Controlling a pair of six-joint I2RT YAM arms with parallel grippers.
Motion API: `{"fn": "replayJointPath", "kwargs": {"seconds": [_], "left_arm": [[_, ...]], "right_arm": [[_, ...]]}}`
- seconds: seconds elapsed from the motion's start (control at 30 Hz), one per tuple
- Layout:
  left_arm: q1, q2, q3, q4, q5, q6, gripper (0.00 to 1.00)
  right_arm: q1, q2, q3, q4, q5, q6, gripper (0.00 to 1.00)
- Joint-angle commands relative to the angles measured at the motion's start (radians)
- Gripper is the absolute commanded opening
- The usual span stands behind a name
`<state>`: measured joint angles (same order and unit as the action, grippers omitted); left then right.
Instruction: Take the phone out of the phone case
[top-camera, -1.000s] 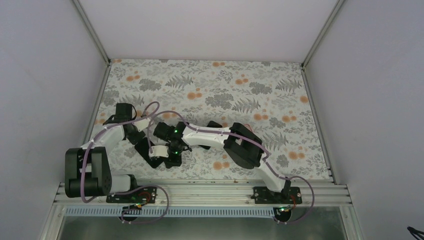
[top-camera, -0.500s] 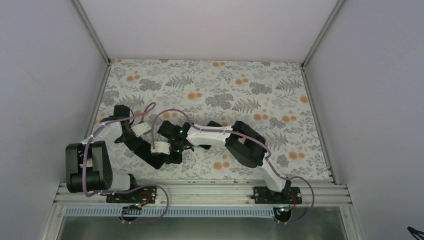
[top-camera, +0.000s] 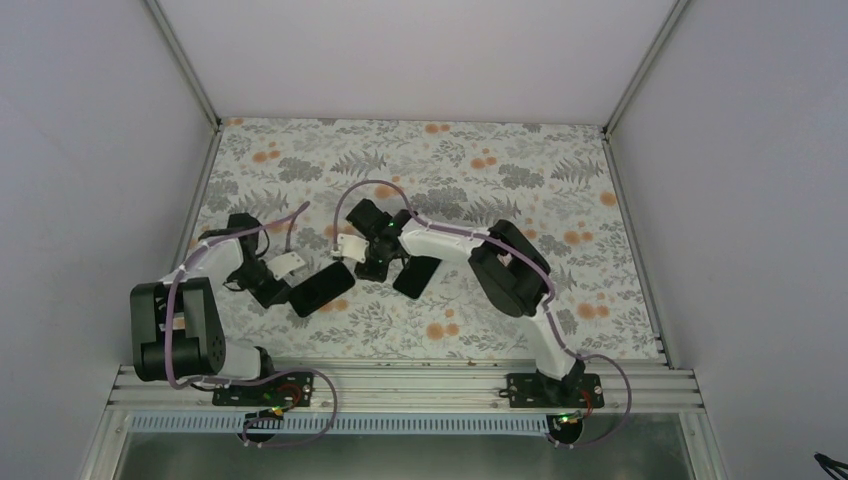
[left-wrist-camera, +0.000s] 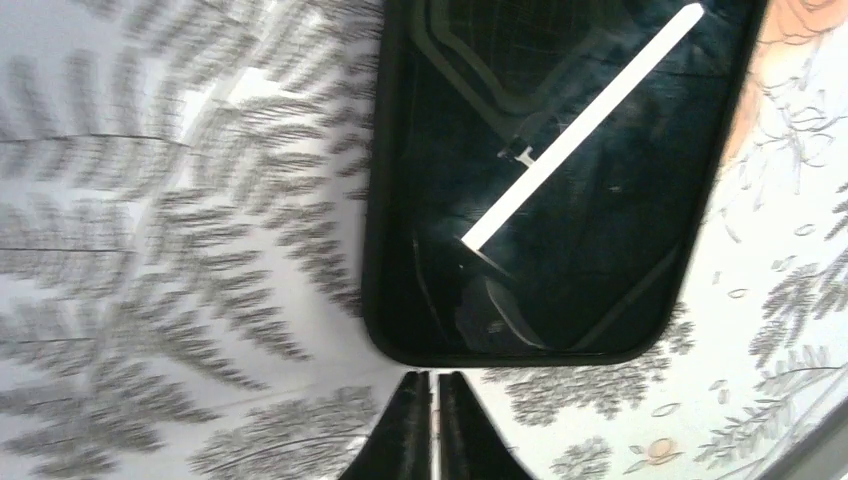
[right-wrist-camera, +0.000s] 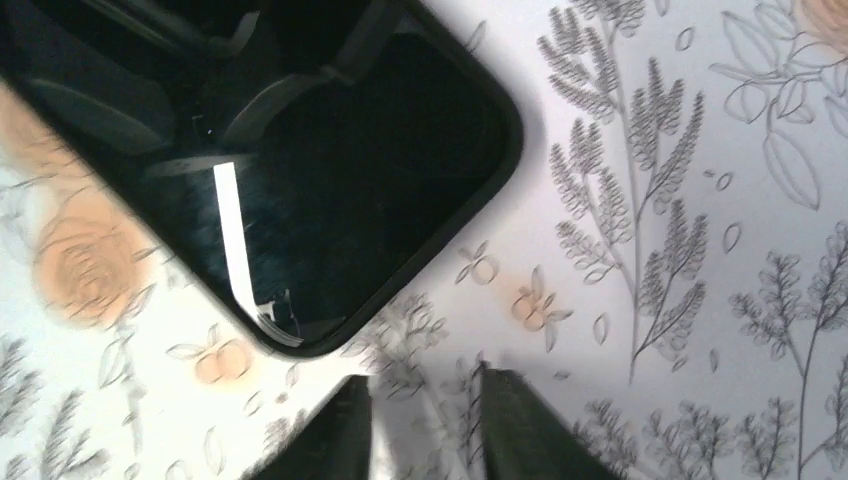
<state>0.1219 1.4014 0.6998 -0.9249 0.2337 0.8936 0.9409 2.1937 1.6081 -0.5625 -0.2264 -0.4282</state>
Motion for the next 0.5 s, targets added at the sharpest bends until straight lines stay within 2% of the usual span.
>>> {"fn": "replayJointPath", "kwargs": {"seconds": [0.0,0.07,0.1,0.13,0.23,0.27,0.3,0.47], "left_arm": [[0.071,-0.031,0.067,0.050,0.022,-0.012,0.19],[0.108,-0.022,0.101,0.072,0.022,-0.028,0.30],[0.127,-0.016,0.117,0.075,0.026,-0.035,0.43],[0.145,-0.015,0.131,0.084,0.025,-0.048,0.58],[0.208,-0.030,0.157,0.116,0.027,-0.084,0.81],[0.229,-0.041,0.162,0.129,0.034,-0.097,0.94],[0.244,-0.052,0.166,0.140,0.048,-0.109,1.00],[0.268,-0.107,0.161,0.195,0.082,-0.178,1.00]], "right_arm": [[0.033,-0.110,-0.019,-0.121,-0.003,-0.184,0.51],[0.043,-0.178,-0.076,-0.104,-0.016,-0.291,0.70],[0.044,-0.214,-0.108,-0.084,-0.029,-0.350,0.77],[0.043,-0.242,-0.129,-0.068,-0.047,-0.399,0.80],[0.027,-0.268,-0.133,-0.099,-0.154,-0.569,0.82],[0.025,-0.253,-0.105,-0.144,-0.189,-0.637,0.83],[0.023,-0.220,-0.077,-0.184,-0.206,-0.694,0.83],[0.026,-0.044,0.166,-0.271,-0.232,-0.717,0.85]]}}
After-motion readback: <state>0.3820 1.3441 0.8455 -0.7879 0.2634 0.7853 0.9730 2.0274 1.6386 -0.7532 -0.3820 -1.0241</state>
